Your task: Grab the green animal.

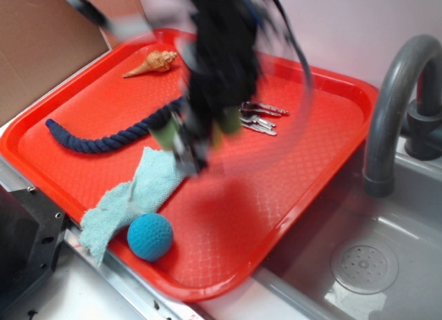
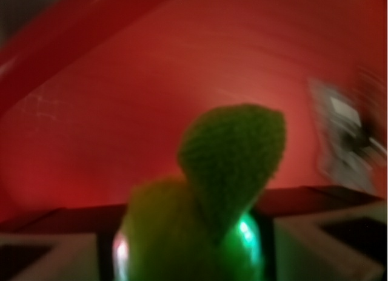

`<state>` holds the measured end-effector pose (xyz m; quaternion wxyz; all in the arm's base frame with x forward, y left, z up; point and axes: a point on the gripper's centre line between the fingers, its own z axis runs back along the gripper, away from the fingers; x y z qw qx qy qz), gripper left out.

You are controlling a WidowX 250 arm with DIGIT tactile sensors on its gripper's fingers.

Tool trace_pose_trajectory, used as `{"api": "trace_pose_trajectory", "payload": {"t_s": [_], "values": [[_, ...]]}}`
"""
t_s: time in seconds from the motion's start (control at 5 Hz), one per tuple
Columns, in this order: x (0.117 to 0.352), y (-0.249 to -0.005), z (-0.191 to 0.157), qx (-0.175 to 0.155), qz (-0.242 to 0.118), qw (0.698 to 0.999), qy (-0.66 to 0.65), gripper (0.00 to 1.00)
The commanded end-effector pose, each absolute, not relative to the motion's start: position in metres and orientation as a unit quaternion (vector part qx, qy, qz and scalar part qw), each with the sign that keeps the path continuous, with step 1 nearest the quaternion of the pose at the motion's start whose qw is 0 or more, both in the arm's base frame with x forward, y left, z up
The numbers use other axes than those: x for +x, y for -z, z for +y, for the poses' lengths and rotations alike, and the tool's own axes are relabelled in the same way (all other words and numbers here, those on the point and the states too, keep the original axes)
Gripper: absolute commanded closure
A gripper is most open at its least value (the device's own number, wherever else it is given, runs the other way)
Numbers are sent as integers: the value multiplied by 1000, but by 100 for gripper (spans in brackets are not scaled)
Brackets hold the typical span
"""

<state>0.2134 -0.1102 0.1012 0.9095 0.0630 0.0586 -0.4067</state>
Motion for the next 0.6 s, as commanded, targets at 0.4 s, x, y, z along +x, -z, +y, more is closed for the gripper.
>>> {"api": "trace_pose_trajectory", "payload": {"t_s": [0.4], "values": [[159, -212, -54, -16, -61, 995, 76, 100]]}}
